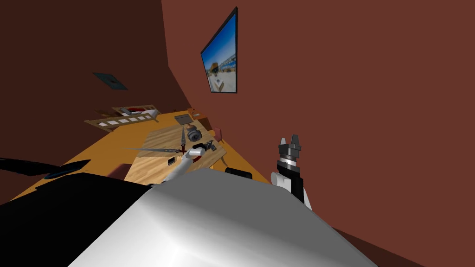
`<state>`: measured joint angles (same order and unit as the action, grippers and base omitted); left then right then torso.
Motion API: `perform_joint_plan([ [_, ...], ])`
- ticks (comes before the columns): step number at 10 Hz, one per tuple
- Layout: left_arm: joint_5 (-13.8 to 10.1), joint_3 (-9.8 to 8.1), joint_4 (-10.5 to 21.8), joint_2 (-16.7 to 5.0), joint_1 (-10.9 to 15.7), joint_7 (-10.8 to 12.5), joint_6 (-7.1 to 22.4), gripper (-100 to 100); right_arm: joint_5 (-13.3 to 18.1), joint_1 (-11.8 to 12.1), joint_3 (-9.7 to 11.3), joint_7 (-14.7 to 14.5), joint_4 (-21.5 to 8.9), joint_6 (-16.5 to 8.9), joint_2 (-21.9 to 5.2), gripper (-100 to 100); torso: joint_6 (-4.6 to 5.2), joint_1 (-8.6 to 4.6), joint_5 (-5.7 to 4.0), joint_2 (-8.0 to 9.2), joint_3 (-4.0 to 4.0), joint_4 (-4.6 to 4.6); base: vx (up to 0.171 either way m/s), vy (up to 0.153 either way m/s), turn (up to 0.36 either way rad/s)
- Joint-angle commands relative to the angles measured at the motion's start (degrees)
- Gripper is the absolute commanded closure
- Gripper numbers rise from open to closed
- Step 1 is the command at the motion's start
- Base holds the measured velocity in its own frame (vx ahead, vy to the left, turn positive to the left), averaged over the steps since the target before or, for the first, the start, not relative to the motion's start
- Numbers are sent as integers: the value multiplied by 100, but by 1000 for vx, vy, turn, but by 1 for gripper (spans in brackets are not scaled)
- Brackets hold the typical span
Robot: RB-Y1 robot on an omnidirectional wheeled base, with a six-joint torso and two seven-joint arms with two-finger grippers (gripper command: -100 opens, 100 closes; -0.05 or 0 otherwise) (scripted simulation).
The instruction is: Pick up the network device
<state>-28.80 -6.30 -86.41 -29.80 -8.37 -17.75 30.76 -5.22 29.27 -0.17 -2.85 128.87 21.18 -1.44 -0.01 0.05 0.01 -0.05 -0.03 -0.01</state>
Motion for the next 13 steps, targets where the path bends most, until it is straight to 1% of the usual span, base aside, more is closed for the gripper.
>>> perform_joint_plan([
  [1, -119, 3, 226, -104, 80, -122, 228, -100, 0, 0, 0, 0, 0, 0, 0, 0, 0, 0, 0, 0, 0, 0, 5, 17, -93],
  [2, -275, -6, 396, -236, 178, -319, 454, -100, 0, 1, 0, 0, 0, 0, 0, 0, -4, 1, 0, 0, 0, 0, 7, 15, -153],
  [3, -275, -6, 510, -236, 178, -319, 534, -100, 0, 0, 0, 0, 0, 0, 0, 0, -1, 1, 0, 0, 0, 0, 6, 16, -97],
  [4, -429, -15, 711, -364, 274, -515, 734, -100, 0, 1, 0, 0, 0, 0, 0, 0, -4, 0, 1, -1, -1, -1, 9, 12, -176],
  [5, -429, -15, 787, -364, 274, -515, 834, -100, 0, 0, 0, 0, 0, 0, 0, 0, -1, -1, 0, -1, -1, 0, 8, 15, -93],
  [6, -581, -26, 995, -489, 369, -711, 1022, -100, 0, 1, -1, 0, 0, 0, 0, 0, -4, -1, 0, -1, -1, -1, 11, 18, -150],
  [7, -581, -26, 1056, -489, 369, -711, 1128, -100, 0, 0, 0, 0, 0, 0, 0, 0, -1, 1, 0, -3, -2, -1, 8, 17, -90],
  [8, -729, -37, 1319, -610, 462, -905, 1296, -100, 0, 1, -1, 0, 0, 0, 0, 0, -5, 0, 0, -2, -1, -1, 8, 14, -138],
  [9, -729, -37, 1319, -610, 462, -905, 1415, -100, 0, 1, 0, 0, 0, 0, 0, 0, -3, 0, 0, -1, -1, 0, 7, 14, -111],
  [10, -873, -49, 1574, -729, 552, -1096, 1583, -100, 0, 1, -1, 0, 0, 0, 0, 0, -4, -1, 0, -1, -1, -1, 8, 12, -190],
  [11, -873, -49, 1574, -729, 552, -1096, 1693, -100, 0, 0, 0, 0, 0, 0, 0, 0, -1, -2, 0, -2, -1, 0, 8, 17, -83],
  [12, -1011, -62, 1821, -843, 639, -1285, 1890, -100, 0, 1, -1, 0, 0, 0, 0, 0, -6, -2, 0, -2, -1, -1, 9, 15, -168],
  [13, -1011, -62, 1821, -843, 639, -1285, 1960, -100, 0, 1, 0, 0, 0, 0, 0, 0, -3, -1, 0, -2, -1, 0, 7, 18, -80],
])
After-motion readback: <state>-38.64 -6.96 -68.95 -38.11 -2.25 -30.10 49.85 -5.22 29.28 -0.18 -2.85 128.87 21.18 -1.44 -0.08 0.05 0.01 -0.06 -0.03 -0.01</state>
